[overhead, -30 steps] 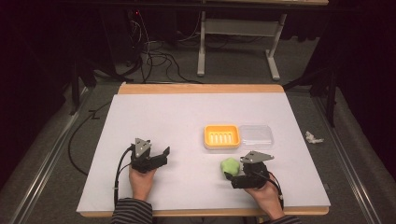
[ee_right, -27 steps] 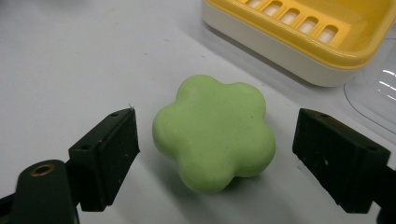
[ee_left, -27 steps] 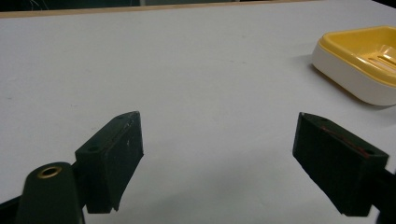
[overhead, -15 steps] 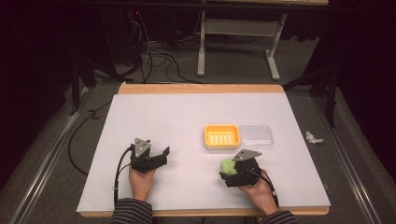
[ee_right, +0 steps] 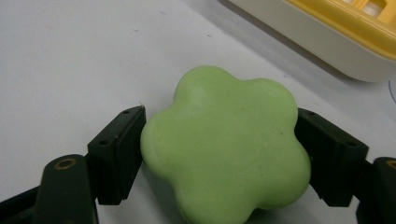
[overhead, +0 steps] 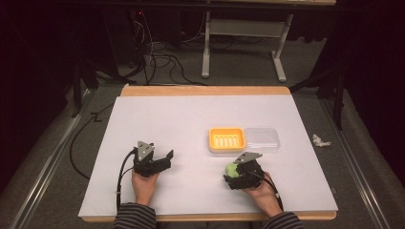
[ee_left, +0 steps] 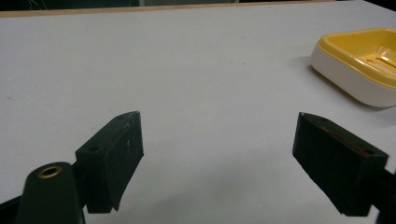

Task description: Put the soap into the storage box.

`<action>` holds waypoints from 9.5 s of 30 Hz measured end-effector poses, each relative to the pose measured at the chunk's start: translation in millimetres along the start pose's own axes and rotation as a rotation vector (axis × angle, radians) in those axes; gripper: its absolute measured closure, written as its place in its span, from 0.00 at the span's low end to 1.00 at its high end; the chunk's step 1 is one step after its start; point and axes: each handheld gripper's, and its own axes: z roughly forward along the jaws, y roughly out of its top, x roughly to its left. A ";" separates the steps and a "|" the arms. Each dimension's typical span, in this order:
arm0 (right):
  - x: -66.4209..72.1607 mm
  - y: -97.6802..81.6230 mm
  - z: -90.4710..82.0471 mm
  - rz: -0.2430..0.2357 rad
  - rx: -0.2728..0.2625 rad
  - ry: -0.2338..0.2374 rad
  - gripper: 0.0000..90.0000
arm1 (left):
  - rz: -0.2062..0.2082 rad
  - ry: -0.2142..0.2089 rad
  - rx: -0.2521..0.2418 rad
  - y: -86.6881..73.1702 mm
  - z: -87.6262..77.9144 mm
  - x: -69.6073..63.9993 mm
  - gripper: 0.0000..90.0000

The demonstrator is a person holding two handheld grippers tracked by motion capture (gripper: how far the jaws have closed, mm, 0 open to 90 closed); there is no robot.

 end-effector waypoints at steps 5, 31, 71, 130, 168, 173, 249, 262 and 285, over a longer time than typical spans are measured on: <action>-2.2 1.4 -0.6 -0.001 0.018 0.009 0.28 | -0.003 0.000 0.001 0.2 0.2 0.3 0.19; -5.0 2.2 -2.6 -0.050 0.000 0.035 0.30 | -0.012 0.000 0.002 0.4 0.6 0.5 0.20; -12.4 4.4 -23.8 -0.041 -0.071 0.037 0.30 | -0.013 -0.003 0.003 0.5 0.4 0.5 0.20; -40.6 49.3 -42.6 0.016 -0.149 0.075 0.30 | -0.013 -0.007 0.009 0.5 0.5 0.8 0.20; -62.6 74.4 -7.1 0.083 -0.122 0.055 0.30 | -0.014 -0.008 0.014 0.7 0.6 1.2 0.20; -67.4 76.0 -0.3 0.110 -0.119 0.050 0.30 | -0.014 -0.008 0.016 0.8 0.7 1.4 0.20; -82.5 75.0 10.7 0.174 -0.137 0.019 0.37 | -0.015 -0.010 0.014 0.6 0.6 0.9 0.20; -84.0 70.1 -3.7 0.169 -0.164 0.023 0.38 | -0.015 -0.010 0.015 0.6 0.6 0.9 0.20; -85.2 52.0 -33.4 0.181 -0.231 0.009 0.39 | -0.005 -0.014 0.014 -0.2 -0.1 -0.1 0.20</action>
